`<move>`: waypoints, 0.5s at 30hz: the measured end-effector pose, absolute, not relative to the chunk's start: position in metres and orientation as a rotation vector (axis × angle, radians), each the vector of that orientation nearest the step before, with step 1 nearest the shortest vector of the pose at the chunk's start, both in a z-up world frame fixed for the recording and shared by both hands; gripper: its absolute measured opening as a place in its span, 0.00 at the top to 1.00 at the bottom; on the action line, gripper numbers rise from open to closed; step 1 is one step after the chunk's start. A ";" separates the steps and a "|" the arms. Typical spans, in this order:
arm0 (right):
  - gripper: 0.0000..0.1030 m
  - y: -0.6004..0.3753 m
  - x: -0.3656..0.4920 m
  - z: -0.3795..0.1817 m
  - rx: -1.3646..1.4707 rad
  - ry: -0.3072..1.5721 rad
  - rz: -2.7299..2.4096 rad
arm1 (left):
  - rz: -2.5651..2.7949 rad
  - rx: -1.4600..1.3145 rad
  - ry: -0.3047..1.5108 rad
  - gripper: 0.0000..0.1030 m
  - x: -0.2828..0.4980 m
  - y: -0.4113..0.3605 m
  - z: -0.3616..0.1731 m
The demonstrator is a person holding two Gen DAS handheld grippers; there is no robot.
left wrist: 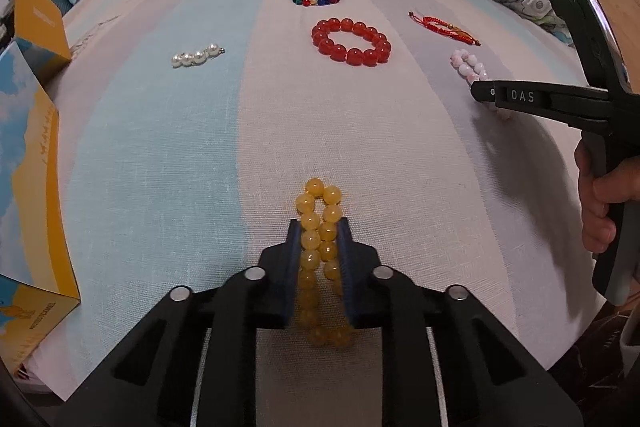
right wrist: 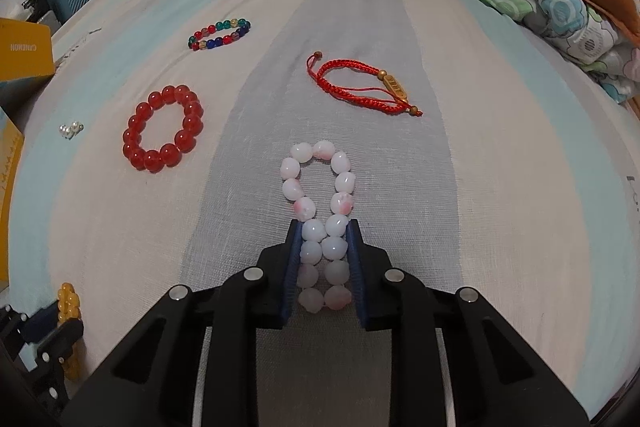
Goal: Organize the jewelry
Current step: 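Lift and carry both held bead bracelets over the white box with both tools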
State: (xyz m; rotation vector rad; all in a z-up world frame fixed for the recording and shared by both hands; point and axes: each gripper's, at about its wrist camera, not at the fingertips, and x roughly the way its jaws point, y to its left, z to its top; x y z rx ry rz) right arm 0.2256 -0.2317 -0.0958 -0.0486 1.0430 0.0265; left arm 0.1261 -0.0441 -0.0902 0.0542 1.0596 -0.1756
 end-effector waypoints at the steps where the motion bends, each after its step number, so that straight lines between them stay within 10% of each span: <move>1: 0.79 -0.232 0.226 -0.095 -0.044 1.043 0.025 | -0.174 0.052 1.059 0.92 0.126 -0.044 -0.090; 15: 0.82 -0.245 0.222 -0.081 0.030 0.997 0.014 | -0.180 0.037 1.048 0.92 0.126 -0.044 -0.080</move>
